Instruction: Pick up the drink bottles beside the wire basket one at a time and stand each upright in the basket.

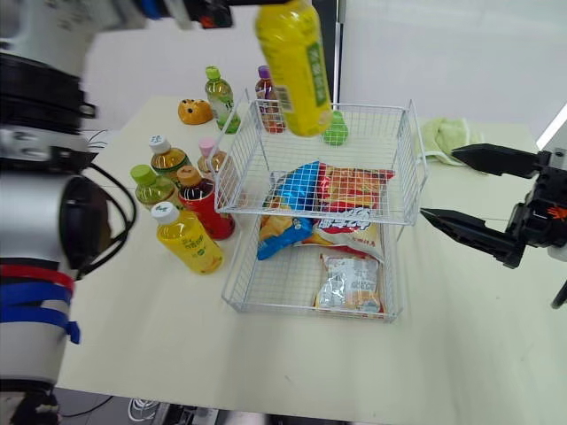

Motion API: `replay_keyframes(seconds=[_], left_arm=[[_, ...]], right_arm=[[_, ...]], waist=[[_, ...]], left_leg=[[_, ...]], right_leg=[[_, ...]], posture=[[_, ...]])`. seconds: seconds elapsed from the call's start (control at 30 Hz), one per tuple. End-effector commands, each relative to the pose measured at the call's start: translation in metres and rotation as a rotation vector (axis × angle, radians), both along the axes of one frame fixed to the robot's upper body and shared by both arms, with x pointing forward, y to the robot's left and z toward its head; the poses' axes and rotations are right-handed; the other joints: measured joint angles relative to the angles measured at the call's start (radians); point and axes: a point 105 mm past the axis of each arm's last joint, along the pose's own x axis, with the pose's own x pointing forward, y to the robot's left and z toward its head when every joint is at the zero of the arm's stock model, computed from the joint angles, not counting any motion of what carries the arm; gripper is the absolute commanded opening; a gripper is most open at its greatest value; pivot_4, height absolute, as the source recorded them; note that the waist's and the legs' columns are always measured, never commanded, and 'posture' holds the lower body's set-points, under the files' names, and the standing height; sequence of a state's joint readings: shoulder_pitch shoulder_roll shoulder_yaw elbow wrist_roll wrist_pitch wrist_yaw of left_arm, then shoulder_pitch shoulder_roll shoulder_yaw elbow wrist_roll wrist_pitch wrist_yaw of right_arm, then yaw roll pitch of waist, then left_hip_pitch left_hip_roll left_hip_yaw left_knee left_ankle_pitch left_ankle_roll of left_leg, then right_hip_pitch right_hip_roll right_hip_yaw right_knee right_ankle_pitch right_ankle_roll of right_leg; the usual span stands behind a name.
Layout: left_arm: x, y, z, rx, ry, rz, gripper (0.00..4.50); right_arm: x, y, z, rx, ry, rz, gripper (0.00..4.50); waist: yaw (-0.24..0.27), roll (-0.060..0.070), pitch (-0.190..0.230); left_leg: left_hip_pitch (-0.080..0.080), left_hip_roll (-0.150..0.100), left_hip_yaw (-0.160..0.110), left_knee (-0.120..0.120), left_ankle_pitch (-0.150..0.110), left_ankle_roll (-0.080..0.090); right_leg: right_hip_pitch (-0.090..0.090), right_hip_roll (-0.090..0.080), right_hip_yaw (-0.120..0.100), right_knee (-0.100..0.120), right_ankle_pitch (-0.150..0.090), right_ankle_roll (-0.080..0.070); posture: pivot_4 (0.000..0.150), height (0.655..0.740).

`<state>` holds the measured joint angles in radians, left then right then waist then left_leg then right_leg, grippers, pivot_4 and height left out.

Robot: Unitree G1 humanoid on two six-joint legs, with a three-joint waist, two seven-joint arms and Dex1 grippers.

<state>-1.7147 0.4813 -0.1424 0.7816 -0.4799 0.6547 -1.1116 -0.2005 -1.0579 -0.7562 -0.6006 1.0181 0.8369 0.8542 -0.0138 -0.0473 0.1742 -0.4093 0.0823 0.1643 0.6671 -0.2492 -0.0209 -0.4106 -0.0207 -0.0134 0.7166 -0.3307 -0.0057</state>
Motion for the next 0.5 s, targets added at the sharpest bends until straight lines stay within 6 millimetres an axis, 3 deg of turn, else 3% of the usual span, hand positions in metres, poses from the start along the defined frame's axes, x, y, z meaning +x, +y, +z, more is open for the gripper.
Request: replay_keyframes(seconds=[0.03,0.27,0.5], left_arm=[[0.003,-0.02,0.01,-0.035,-0.09,0.008,1.36],[0.03,-0.05,-0.018,-0.047,-0.062,0.075,1.36],[0.039,-0.067,-0.029,-0.059,-0.04,0.116,1.36]], right_arm=[[-0.004,-0.006,0.009,-0.006,-0.082,-0.084,4.5],[0.001,-0.016,0.012,0.036,-0.127,-0.177,4.5],[0.0,-0.011,0.014,0.053,-0.154,-0.177,4.5]], waist=[[-0.002,0.0,0.0],[-0.017,0.001,0.0],[-0.015,0.001,0.0]], left_leg=[[0.0,0.0,0.0,0.0,0.0,0.0],[0.0,-0.001,-0.001,-0.001,0.0,0.0],[0.0,-0.002,-0.001,-0.001,0.0,0.0]], right_leg=[[0.0,0.0,0.0,0.0,0.0,0.0],[0.0,0.0,0.0,0.0,0.0,0.0],[0.0,0.0,0.0,0.0,0.0,0.001]], posture=[[0.15,0.7155],[0.15,0.7155],[0.15,0.7155]])
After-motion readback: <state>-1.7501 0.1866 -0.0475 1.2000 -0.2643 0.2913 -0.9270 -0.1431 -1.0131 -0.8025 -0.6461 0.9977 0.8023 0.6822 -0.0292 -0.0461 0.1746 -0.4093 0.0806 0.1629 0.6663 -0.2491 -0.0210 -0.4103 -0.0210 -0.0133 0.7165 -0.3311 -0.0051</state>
